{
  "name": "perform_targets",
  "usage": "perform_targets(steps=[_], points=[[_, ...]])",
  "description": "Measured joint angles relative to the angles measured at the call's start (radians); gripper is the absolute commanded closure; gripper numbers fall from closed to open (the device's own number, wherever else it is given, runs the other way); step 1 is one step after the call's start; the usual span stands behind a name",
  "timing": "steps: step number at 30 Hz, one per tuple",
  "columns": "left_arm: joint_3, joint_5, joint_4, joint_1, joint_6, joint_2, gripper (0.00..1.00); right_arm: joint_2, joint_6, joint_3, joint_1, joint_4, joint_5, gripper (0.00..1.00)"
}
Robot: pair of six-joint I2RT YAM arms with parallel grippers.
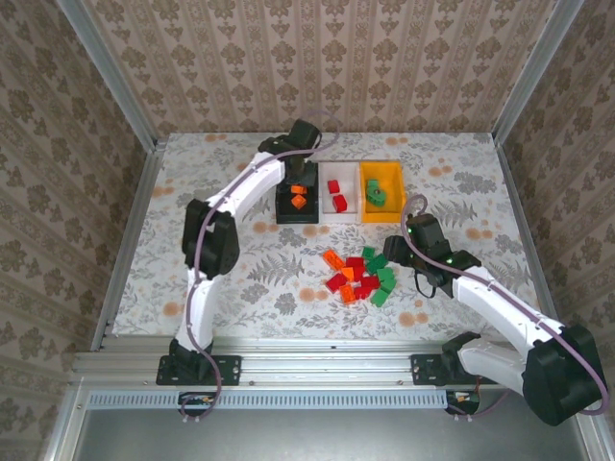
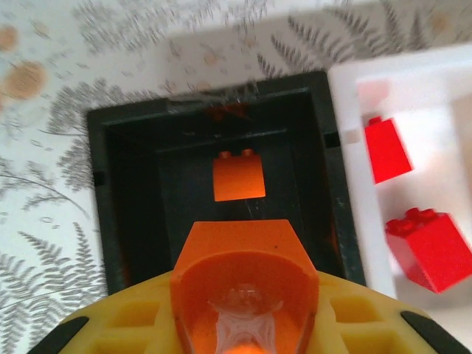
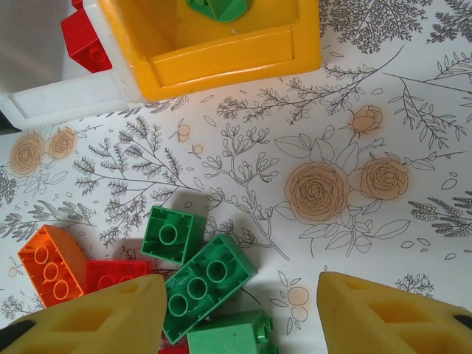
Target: Sort the legos into containers by color
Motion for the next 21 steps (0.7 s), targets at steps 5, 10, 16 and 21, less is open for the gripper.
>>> perform_targets(steps=[5, 10, 16, 21], points=[[0.045, 0.02, -0.05, 0.008, 0.003, 0.066, 0.64, 0.012, 0.0, 0.0, 0.0, 0.0, 0.0, 0.42], [0.051, 0.051, -0.055, 0.025, 0.01, 0.065, 0.5, 0.017, -0.006, 0.0, 0.0, 0.0, 0.0, 0.39], [0.051, 0.074, -0.059, 0.027, 0.021, 0.063, 0.35, 0.043, -0.006, 0.002, 0.001, 0.0, -0.012, 0.39], [0.05, 0.099, -0.097, 0.026, 0.021, 0.023, 0.31, 0.088, -0.005, 0.022, 0.023, 0.0, -0.014, 0.37]])
